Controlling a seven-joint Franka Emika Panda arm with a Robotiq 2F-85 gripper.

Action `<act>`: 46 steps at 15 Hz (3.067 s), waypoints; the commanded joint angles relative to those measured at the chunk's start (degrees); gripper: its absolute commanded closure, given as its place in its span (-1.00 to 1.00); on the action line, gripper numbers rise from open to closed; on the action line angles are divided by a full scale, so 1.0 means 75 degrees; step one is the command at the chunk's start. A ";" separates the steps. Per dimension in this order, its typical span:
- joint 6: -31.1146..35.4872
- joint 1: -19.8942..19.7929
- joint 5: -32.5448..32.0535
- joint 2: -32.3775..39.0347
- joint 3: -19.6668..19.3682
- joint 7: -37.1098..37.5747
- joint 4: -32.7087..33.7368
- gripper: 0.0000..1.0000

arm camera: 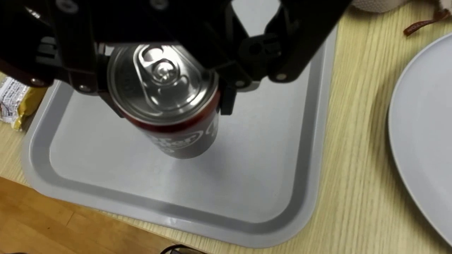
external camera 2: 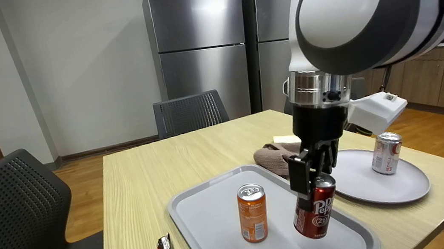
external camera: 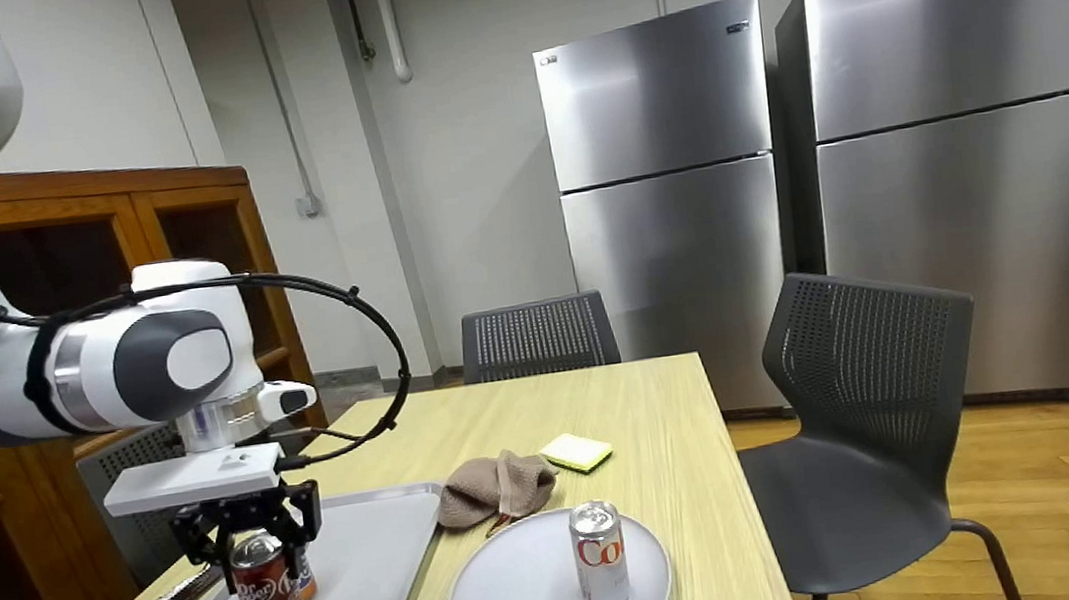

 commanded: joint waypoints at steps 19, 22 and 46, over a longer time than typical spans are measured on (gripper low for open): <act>0.1050 0.0243 -0.2605 0.0977 0.0117 0.1322 0.0074 0.22; 0.1057 0.0311 -0.2743 0.1020 0.0025 0.1390 0.0085 0.22; -0.0358 -0.0202 -0.0218 -0.0062 0.0423 -0.0033 0.0277 -1.00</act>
